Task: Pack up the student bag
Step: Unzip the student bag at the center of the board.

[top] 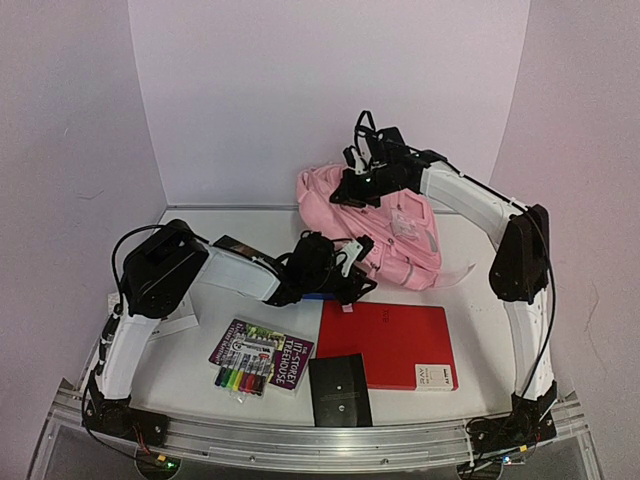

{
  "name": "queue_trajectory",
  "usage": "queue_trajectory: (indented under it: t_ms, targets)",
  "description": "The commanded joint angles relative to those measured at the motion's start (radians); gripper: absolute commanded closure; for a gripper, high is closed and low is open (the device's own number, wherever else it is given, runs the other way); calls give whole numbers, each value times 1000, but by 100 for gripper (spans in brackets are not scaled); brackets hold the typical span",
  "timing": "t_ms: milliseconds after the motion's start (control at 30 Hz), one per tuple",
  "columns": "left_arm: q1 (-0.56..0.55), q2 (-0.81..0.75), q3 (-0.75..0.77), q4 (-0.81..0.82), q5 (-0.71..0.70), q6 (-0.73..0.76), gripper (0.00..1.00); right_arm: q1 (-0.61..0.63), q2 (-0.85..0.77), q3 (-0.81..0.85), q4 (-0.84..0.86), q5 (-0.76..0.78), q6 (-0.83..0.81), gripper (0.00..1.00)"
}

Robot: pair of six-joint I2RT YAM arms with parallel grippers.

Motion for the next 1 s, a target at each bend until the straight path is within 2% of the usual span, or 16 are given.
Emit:
queue_trajectory:
  t_ms: [0, 433, 633, 733, 767, 967]
  targets:
    - [-3, 16, 80, 25, -3, 20, 59, 10, -111, 13, 131, -45, 27, 100]
    - [-3, 58, 129, 6, -8, 17, 67, 14, -108, 5, 142, -53, 35, 100]
    - [-3, 46, 122, 10, -9, 15, 81, 14, -106, 1, 143, -49, 29, 100]
    - [-3, 14, 82, 25, -28, 9, 97, 14, -111, -10, 143, -41, 17, 100]
    - [-3, 0, 68, 25, -40, 3, 99, 14, -114, -15, 143, -36, 10, 100]
    - [-2, -121, -54, 1, -115, -43, 100, 0, -155, -74, 143, -14, -51, 100]
